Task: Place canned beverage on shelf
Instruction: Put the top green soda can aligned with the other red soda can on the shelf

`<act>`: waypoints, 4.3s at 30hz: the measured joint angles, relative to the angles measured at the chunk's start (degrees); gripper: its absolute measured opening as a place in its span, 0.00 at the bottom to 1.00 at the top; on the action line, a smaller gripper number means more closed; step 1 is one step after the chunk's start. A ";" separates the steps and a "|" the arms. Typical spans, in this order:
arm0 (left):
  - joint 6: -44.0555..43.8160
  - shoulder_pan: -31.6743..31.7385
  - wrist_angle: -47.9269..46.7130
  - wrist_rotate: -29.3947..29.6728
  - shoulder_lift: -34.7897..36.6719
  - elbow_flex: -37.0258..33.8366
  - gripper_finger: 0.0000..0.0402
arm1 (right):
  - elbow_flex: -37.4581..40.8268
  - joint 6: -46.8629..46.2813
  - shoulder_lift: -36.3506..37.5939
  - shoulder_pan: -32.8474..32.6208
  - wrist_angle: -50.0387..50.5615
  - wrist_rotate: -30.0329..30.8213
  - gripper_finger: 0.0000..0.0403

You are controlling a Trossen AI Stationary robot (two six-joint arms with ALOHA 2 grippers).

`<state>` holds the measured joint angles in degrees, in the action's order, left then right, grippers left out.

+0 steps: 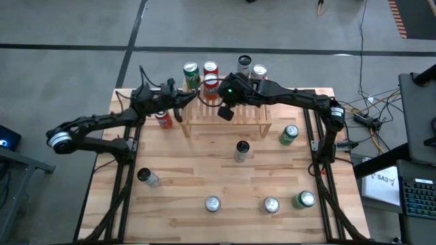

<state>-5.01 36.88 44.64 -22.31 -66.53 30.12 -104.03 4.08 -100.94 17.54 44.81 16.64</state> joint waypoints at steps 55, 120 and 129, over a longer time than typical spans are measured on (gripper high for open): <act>0.22 -29.44 -0.54 -15.28 9.51 -0.93 0.00 | -0.21 -48.26 7.49 -26.46 35.94 -12.59 0.02; 10.62 -32.09 -2.63 -3.52 9.51 -1.02 0.00 | 36.60 -44.54 32.63 9.03 37.30 -12.21 0.59; 10.82 -31.74 -2.66 -0.93 9.51 -1.02 0.00 | 39.71 -45.00 32.63 9.03 36.88 -12.18 0.80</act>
<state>5.80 5.15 41.98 -23.24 -57.01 29.10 -64.32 -40.93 -68.31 26.57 81.69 4.45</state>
